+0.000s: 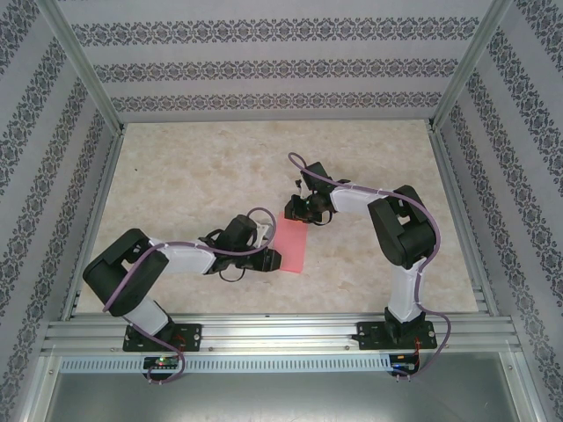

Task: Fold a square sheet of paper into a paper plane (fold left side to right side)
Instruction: First fold the square sheet of paper in half at the center of the table, then fold the triangle a second time at the center of the table.

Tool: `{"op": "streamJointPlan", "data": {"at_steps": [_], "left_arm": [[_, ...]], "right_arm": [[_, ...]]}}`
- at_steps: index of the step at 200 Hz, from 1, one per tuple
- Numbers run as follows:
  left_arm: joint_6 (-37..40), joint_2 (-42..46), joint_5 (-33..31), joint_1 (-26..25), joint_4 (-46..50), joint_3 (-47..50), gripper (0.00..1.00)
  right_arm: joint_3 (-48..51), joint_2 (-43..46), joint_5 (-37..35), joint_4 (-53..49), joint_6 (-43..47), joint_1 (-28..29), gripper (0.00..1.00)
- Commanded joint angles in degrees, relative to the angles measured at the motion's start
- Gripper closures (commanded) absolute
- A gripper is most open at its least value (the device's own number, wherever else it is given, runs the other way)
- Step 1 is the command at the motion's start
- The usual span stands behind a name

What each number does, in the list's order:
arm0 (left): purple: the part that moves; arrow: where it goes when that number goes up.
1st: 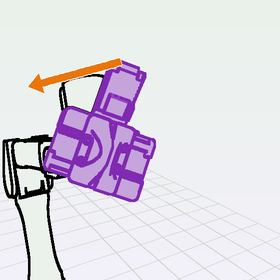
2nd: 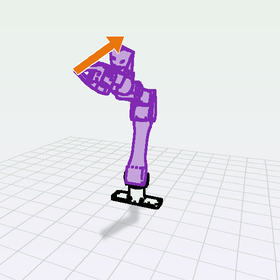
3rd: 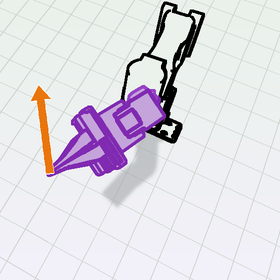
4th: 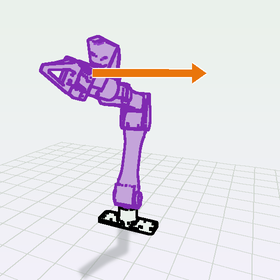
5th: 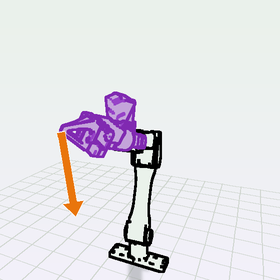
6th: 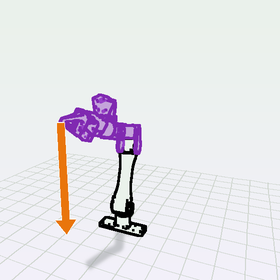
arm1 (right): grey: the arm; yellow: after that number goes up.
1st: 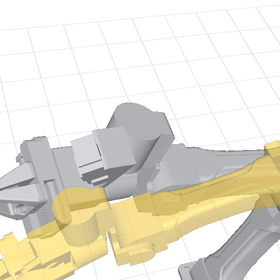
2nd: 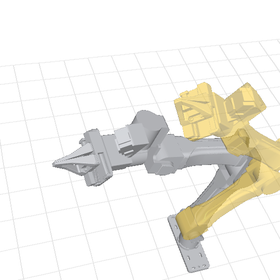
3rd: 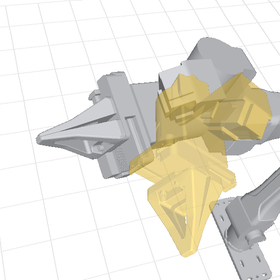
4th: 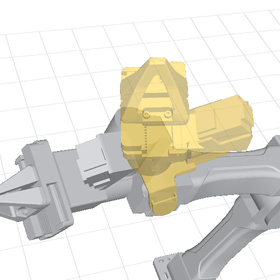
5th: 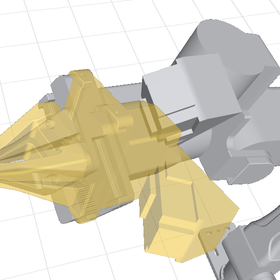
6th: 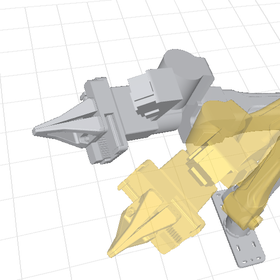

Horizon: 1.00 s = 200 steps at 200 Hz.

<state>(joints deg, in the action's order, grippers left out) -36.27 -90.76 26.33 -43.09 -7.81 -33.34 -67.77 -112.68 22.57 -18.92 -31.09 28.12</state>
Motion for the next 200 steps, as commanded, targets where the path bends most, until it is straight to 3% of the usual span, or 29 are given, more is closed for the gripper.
{"op": "streamJointPlan", "data": {"at_steps": [1,55,95,123,159,200], "left_arm": [[-0.1,2.6,1.2,-1.7,4.7,0.6,0.63],[0.6,12.1,-5.3,-1.8,13.5,-2.8,0.57],[1.0,15.8,-16.6,-1.7,19.3,-7.6,0.49],[-2.3,14.5,-20.3,-1.6,17.3,-7.2,0.46],[-4.1,15.4,-27.1,-1.6,14.5,-5.1,0.41],[-1.7,17.9,-31.1,-1.6,13.2,-3.9,0.28]], "right_arm": [[-0.9,-2.0,-1.7,-2.7,1.6,-0.1,0.75],[-4.3,3.6,-1.2,-4.7,3.1,0.0,0.7],[-4.4,14.0,-4.6,-9.2,4.8,-0.9,0.47],[5.1,22.5,-4.2,-8.3,2.0,-2.0,0.42],[21.7,32.7,1.9,1.8,-8.3,-2.4,0.44],[31.6,35.2,5.3,10.5,-17.7,0.2,0.48]]}}
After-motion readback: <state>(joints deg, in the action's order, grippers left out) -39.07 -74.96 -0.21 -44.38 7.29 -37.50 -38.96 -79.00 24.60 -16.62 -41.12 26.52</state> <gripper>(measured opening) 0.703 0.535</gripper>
